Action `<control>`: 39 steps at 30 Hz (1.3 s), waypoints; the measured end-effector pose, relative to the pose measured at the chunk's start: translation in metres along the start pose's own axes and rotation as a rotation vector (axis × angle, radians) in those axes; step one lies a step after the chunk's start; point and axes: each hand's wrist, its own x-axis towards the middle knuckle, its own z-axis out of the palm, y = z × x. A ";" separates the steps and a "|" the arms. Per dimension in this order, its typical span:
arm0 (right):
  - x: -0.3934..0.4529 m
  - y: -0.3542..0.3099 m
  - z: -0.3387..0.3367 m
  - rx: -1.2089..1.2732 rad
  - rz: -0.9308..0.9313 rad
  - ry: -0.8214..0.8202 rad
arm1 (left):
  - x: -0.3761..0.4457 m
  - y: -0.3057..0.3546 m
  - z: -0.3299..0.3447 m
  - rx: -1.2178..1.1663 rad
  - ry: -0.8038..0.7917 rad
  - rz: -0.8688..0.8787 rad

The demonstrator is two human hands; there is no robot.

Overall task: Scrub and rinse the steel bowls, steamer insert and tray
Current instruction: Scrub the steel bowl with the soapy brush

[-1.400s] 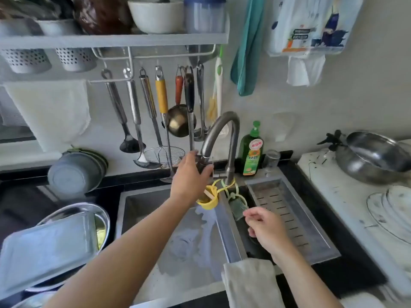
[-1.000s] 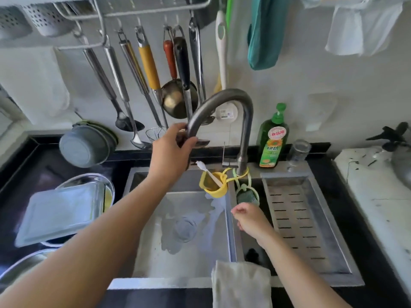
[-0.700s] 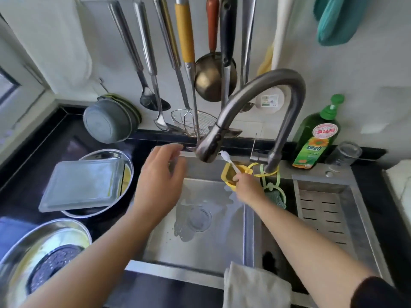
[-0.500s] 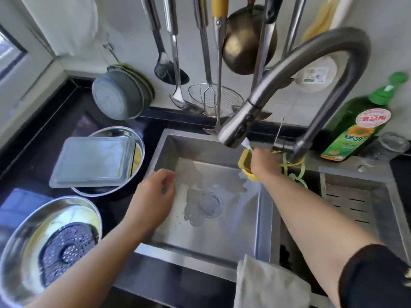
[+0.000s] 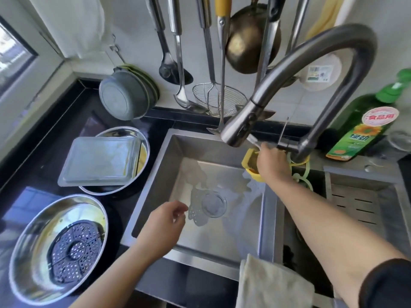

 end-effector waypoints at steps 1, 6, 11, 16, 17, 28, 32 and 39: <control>-0.008 0.002 -0.005 -0.015 -0.044 0.016 | -0.003 0.006 0.005 -0.012 -0.011 0.015; -0.071 0.028 -0.047 -0.026 -0.351 0.142 | -0.014 0.059 0.044 -0.186 -0.166 0.057; -0.139 0.060 -0.100 -0.059 -0.336 0.041 | -0.016 0.149 0.091 -0.765 -0.388 -0.061; -0.156 0.106 -0.151 -0.109 -0.321 -0.002 | -0.006 0.242 0.132 -0.970 -0.403 -0.159; -0.149 0.121 -0.164 -0.072 -0.326 0.000 | -0.006 0.258 0.134 -0.966 -0.423 -0.167; 0.074 0.219 -0.244 0.563 0.271 -0.045 | 0.048 0.405 0.142 -0.883 -0.415 -0.007; 0.085 0.214 -0.233 0.680 0.273 -0.136 | 0.056 0.415 0.145 -0.888 -0.424 0.014; 0.081 0.216 -0.228 0.695 0.282 -0.138 | 0.063 0.416 0.145 -0.858 -0.432 0.046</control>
